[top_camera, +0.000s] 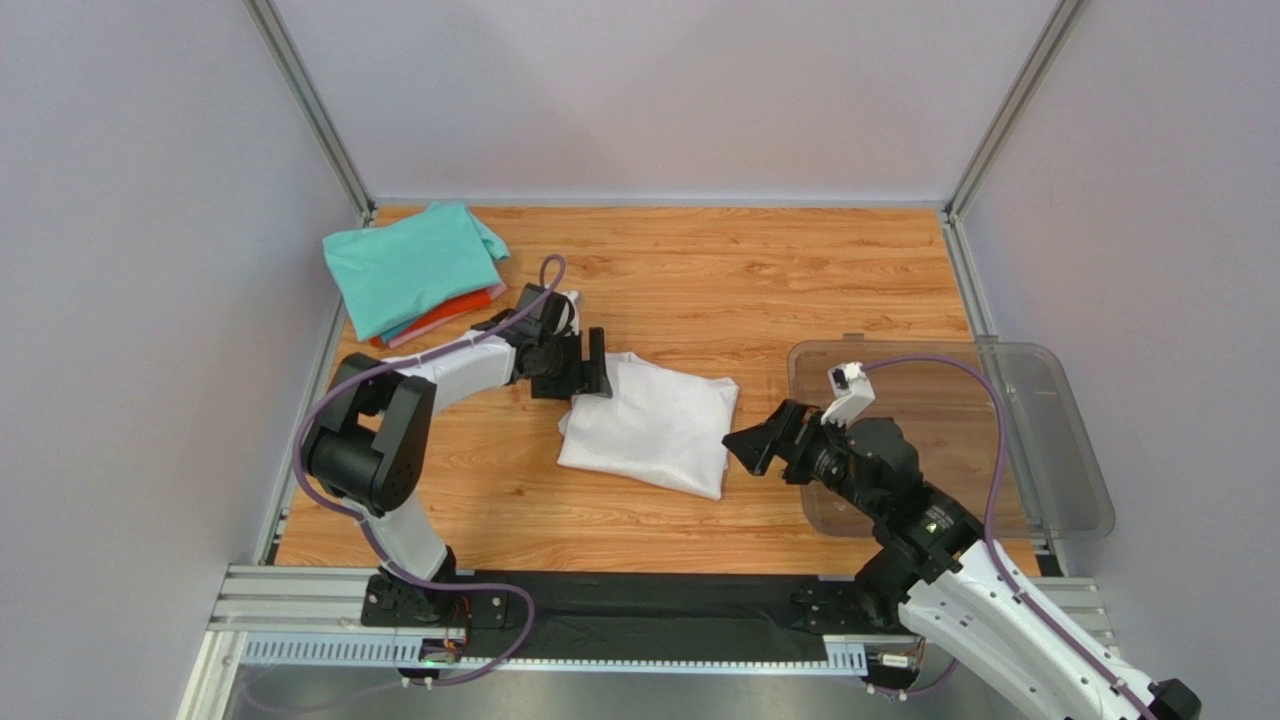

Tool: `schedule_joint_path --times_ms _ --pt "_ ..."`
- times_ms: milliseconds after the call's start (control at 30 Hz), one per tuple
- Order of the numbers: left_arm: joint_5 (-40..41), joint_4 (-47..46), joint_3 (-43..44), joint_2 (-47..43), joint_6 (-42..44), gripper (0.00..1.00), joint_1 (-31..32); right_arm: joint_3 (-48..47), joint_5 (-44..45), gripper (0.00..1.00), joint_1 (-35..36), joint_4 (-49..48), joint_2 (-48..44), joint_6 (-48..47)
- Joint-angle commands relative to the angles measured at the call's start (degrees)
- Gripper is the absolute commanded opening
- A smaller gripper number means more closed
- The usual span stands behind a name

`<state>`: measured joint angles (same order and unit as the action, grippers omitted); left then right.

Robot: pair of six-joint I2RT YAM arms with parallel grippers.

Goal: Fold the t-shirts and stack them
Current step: Neatly place the folded tshirt to the corner

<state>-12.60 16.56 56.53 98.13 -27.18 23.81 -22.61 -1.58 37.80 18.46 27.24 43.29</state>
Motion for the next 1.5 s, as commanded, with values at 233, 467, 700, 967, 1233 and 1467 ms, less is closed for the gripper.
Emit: schedule_joint_path --times_ms 233,467,700,967,1233,1467 --pt "8.1 3.7 1.8 5.5 -0.7 0.79 7.7 1.8 -0.2 1.00 0.1 -4.1 -2.1 0.1" --pt "14.8 7.3 4.0 10.1 -3.1 0.51 11.4 2.8 0.7 1.00 0.1 -3.7 -3.7 -0.8" --pt "24.4 15.3 10.8 13.6 -5.2 0.00 15.1 3.1 1.5 1.00 0.2 -3.1 -3.9 -2.1" --pt "39.3 23.8 16.0 11.7 -7.0 0.00 15.2 2.9 6.4 1.00 0.2 -1.8 -4.2 -4.3" --pt "51.5 25.5 20.7 8.6 -2.4 0.00 15.1 3.1 11.0 1.00 0.2 -1.8 -3.5 -7.1" --pt "64.7 27.3 29.8 10.4 4.5 0.00 12.8 3.0 14.1 1.00 0.2 -2.0 -1.9 -9.5"
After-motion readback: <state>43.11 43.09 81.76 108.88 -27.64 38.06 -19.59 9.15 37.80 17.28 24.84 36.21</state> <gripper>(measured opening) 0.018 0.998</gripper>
